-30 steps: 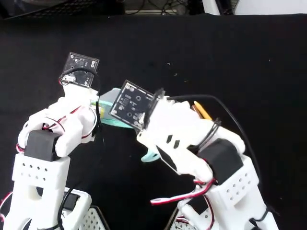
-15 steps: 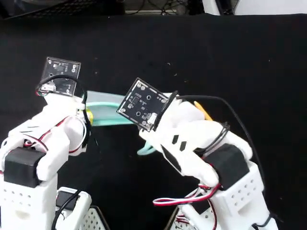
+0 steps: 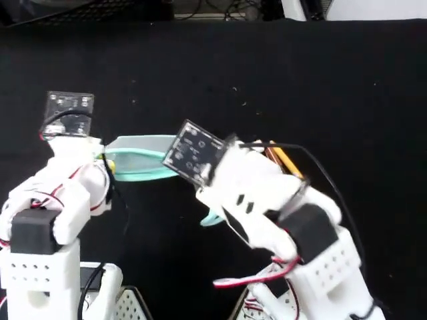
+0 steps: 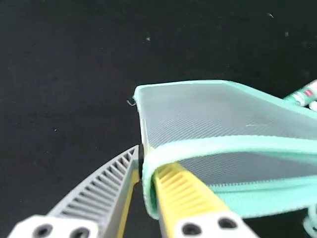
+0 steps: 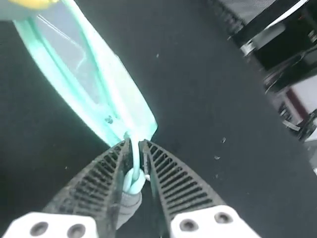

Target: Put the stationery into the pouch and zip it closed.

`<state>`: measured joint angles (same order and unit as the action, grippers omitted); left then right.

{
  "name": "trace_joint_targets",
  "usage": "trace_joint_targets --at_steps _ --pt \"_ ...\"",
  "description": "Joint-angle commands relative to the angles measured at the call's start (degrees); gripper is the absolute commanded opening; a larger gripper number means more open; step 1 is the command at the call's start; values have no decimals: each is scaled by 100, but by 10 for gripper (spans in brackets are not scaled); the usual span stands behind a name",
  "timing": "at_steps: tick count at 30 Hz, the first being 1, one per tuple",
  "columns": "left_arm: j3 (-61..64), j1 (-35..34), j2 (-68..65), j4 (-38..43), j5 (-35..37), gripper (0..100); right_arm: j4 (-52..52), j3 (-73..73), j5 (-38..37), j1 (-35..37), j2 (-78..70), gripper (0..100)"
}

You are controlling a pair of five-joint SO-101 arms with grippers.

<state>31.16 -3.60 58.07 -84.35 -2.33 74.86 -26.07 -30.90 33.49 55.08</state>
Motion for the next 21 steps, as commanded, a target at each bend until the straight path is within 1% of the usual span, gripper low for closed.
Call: trace_joint_targets --at_steps 1,6,9,12,21 --pt "13 -136 35 70 26 33 -88 -92 -9 9 295 12" --pt "110 -136 35 88 26 33 -396 -549 -35 -9 268 12" --pt "356 -136 35 308 26 33 -571 -716 -9 -9 277 12" --pt "453 -136 35 360 26 33 -677 -804 0 9 277 12" --pt "444 -136 35 352 26 33 -536 -848 0 -18 295 12"
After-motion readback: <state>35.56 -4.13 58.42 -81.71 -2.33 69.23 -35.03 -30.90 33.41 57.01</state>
